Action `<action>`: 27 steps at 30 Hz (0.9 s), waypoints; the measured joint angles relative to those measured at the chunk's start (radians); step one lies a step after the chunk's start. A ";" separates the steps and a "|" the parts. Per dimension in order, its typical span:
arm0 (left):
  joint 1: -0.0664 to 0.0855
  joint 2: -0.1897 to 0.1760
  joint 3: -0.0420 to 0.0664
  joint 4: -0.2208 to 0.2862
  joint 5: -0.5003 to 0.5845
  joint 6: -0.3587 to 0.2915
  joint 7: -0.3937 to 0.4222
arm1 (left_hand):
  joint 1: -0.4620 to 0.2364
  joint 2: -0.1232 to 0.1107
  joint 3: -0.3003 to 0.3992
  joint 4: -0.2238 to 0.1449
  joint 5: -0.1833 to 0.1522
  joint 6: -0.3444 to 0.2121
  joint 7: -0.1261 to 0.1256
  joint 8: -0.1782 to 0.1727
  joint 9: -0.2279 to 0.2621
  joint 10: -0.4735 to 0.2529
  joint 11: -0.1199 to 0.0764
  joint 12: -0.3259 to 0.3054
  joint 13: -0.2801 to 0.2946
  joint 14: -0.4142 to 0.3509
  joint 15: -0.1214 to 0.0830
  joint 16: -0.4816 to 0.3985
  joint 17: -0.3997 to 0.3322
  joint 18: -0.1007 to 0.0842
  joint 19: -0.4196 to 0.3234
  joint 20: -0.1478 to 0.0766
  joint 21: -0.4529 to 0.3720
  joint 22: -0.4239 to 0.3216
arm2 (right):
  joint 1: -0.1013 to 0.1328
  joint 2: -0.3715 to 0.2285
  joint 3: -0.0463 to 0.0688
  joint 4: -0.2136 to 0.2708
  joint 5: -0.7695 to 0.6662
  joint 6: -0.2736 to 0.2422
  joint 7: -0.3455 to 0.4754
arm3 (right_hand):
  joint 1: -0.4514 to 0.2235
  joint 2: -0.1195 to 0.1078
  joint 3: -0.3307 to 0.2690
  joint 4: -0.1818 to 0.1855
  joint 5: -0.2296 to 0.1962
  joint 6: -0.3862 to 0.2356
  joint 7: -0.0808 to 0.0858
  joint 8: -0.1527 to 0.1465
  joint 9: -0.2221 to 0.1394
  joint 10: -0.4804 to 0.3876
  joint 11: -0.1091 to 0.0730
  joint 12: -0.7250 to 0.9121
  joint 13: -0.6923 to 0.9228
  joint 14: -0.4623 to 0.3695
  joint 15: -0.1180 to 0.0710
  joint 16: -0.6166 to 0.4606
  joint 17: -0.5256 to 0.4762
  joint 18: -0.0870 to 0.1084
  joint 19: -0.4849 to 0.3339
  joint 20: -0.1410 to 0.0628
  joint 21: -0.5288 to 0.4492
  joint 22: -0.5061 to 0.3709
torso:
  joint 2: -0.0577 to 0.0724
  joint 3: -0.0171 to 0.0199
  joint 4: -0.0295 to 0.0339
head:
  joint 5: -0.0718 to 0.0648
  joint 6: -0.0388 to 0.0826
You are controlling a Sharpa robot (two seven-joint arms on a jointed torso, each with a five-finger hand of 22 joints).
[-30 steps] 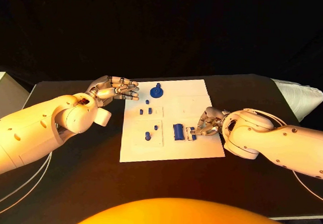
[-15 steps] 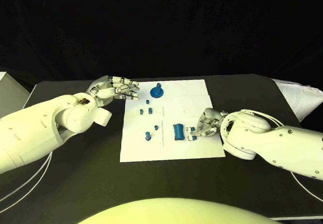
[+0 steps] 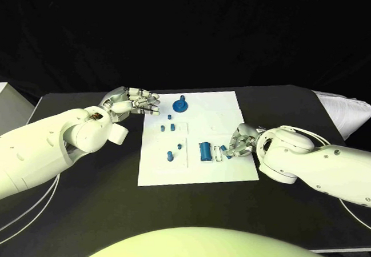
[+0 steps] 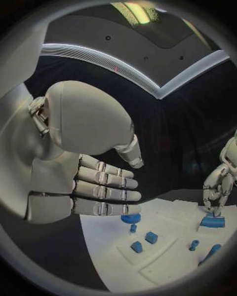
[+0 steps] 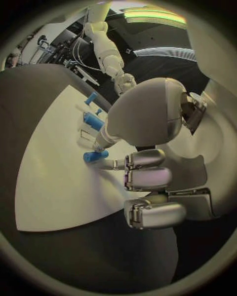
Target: Assemble the parts on the task board
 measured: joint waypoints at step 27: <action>0.000 0.000 0.000 -0.001 0.000 0.003 -0.005 | 0.000 0.000 0.000 0.006 0.000 0.000 0.000 0.000 -0.001 -0.004 0.004 0.000 0.000 0.000 0.000 -0.004 0.003 0.000 0.004 0.004 -0.005 -0.004 | -0.001 0.029 -0.002 0.001 -0.159 0.030 0.014 | 0.068 -0.059 0.045 -0.050 -0.020 -0.072 0.048 -0.086 -0.064 0.003 0.032 -0.036 0.000 0.002 0.024 0.000 0.015 0.000 0.000 0.015 0.000 0.000 | 0.000 -0.0005 0.0004 | -0.004 0.000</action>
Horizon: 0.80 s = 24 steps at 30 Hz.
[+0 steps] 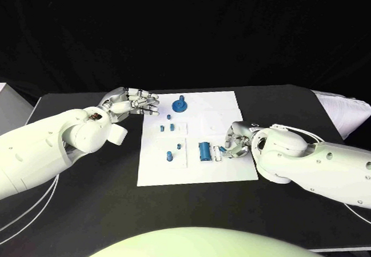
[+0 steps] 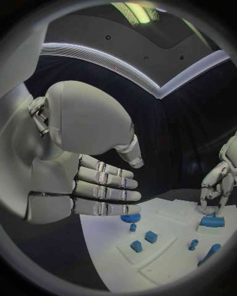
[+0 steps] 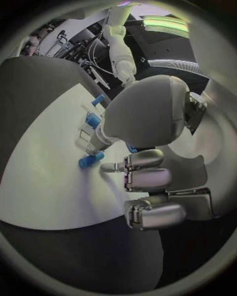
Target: Assemble the parts on the task board
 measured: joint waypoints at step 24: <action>0.000 -0.002 0.000 0.000 0.000 0.001 -0.003 | -0.004 0.004 0.000 0.000 0.000 0.000 0.000 0.000 -0.001 0.000 0.000 0.000 0.000 0.000 0.000 0.000 0.002 0.000 0.000 0.000 -0.004 -0.002 | 0.000 0.006 -0.001 -0.002 -0.053 0.059 0.013 | -0.034 0.004 0.122 -0.022 0.103 0.060 -0.021 0.006 -0.019 -0.004 -0.004 0.004 0.000 0.000 0.000 0.000 -0.002 0.000 0.000 0.000 0.000 0.000 | 0.000 0.0005 -0.0006 | 0.000 0.000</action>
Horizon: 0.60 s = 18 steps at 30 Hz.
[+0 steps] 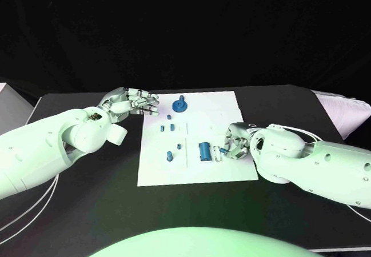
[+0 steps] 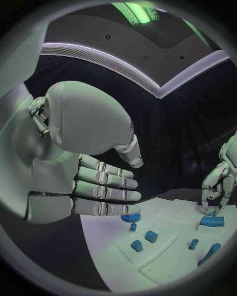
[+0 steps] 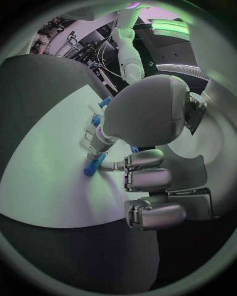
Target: Assemble the parts on the task board
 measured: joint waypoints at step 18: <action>0.000 -0.001 0.000 0.001 0.000 0.001 -0.003 | 0.000 0.000 0.003 0.003 0.000 0.000 0.000 0.000 0.000 0.000 0.000 0.000 0.000 0.000 0.000 -0.004 0.001 0.000 0.000 0.000 0.000 -0.001 | -0.001 -0.001 -0.002 -0.002 -0.034 0.007 -0.007 | -0.094 -0.006 0.056 0.012 0.140 0.005 -0.005 0.007 0.001 0.000 -0.007 0.019 0.000 -0.004 -0.004 -0.004 0.012 0.000 0.000 0.000 0.000 0.001 | 0.000 -0.0003 0.0000 | -0.002 0.000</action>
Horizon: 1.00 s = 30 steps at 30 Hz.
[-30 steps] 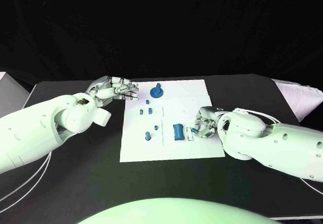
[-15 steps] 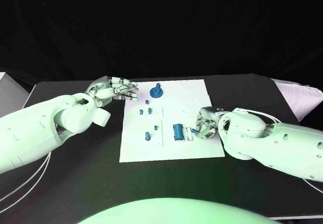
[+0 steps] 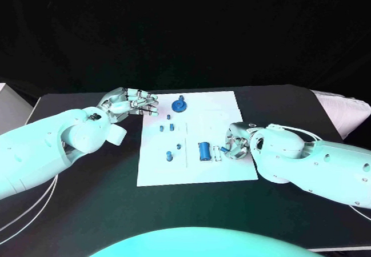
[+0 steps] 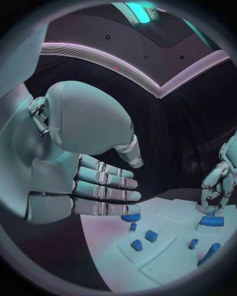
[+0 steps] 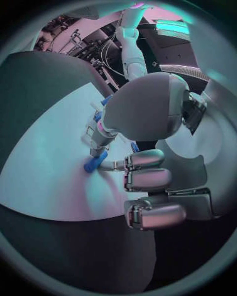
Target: Assemble the parts on the task board
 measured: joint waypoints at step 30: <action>0.000 -0.003 0.000 0.001 0.000 0.003 -0.005 | 0.004 0.004 -0.003 0.003 0.000 0.000 0.000 0.000 0.000 0.000 0.000 0.000 0.000 0.000 0.000 0.000 0.001 0.000 0.000 0.000 0.000 -0.001 | 0.031 -0.029 0.008 0.067 0.250 -0.130 -0.029 | -0.029 -0.009 0.011 -0.005 0.014 0.005 -0.005 0.003 0.000 0.004 -0.004 0.010 0.000 0.004 -0.004 0.004 0.007 0.000 0.000 0.000 0.000 0.000 | 0.000 -0.0013 0.0005 | -0.001 0.000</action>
